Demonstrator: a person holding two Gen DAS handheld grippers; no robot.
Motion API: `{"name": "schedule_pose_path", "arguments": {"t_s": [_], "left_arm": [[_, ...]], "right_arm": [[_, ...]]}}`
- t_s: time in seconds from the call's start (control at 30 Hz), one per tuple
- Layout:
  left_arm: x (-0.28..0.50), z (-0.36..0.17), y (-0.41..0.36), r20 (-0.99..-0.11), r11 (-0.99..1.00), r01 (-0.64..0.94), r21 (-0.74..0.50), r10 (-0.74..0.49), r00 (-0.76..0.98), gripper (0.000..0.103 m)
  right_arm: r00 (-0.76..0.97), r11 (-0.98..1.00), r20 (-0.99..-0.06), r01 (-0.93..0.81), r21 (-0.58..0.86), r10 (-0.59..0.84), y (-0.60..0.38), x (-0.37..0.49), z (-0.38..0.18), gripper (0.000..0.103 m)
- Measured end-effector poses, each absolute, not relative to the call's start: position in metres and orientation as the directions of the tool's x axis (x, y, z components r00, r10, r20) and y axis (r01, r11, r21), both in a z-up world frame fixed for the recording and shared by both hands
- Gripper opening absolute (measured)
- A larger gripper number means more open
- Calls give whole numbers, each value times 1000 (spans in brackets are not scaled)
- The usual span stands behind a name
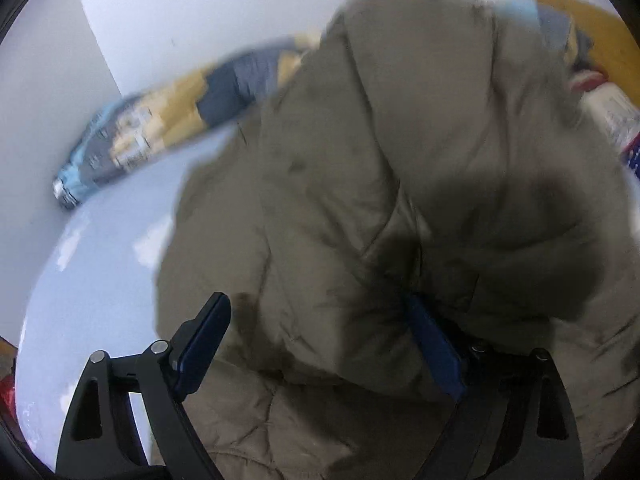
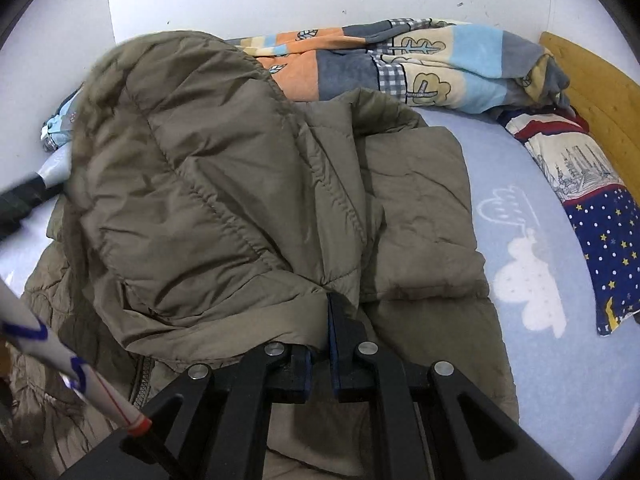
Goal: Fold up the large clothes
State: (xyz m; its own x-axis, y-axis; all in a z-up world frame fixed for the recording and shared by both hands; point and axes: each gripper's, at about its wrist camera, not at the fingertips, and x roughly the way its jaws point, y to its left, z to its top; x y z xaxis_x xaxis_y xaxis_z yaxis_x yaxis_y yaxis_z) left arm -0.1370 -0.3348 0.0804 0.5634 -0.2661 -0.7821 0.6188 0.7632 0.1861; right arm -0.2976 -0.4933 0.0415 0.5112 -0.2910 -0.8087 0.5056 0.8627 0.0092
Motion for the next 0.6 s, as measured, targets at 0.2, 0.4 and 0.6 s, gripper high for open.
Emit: {"name": "schedule_pose_path", "arguments": {"t_s": [0.2, 0.4, 0.6], "left_arm": [[-122, 83, -323, -799, 791, 602, 112, -289, 527, 90], [-120, 83, -316, -802, 795, 599, 96, -294, 519, 90], [-130, 99, -313, -780, 790, 603, 108, -308, 545, 90]], "right_arm": [[462, 874, -827, 481, -69, -320, -481, -299, 64, 35], [451, 793, -761, 594, -135, -467, -484, -323, 92, 62], [686, 835, -656, 529, 152, -315, -495, -319, 103, 62]]}}
